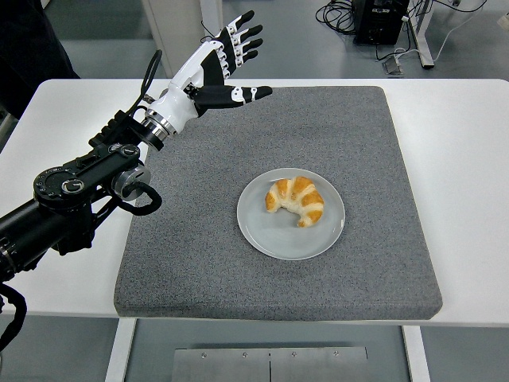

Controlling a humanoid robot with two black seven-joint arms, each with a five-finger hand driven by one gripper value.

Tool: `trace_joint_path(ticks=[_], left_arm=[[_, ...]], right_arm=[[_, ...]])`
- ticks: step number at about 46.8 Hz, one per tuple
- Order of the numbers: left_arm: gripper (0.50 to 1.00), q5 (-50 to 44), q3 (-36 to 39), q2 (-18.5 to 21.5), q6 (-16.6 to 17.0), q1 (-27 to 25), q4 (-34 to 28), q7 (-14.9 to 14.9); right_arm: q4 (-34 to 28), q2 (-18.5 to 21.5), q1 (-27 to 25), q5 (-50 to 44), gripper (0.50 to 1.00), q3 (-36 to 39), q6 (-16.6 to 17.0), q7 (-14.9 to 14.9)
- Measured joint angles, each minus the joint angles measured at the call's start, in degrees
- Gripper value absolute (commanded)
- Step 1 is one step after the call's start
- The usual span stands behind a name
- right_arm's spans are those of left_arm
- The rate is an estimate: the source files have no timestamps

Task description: Place the bread on the plate

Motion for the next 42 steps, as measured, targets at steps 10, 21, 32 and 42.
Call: trace_joint_path(ticks=[10, 21, 32, 42], left_arm=[[0.969, -7.78, -0.15, -0.43, 0.56, 1.24, 0.85, -0.15], [0.969, -10.18, -0.49, -2.20, 1.05, 2.84, 3.97, -2.33], [0.969, -16.90, -2.64, -6.22, 1.02, 2.86, 13.22, -2.23], [0.969, -21.81, -3.10, -8.03, 0.52, 2.54, 18.21, -2.11]], right_arm=[[0.00, 0.00, -0.01, -0.02, 1.000, 0.02, -0.01, 0.00], [0.00, 0.00, -0.01, -0.02, 1.000, 0.01, -0.01, 0.00], [0.00, 0.00, 0.00, -0.02, 1.000, 0.03, -0.01, 0.01], [0.00, 0.00, 0.00, -0.02, 1.000, 0.04, -0.01, 0.00]])
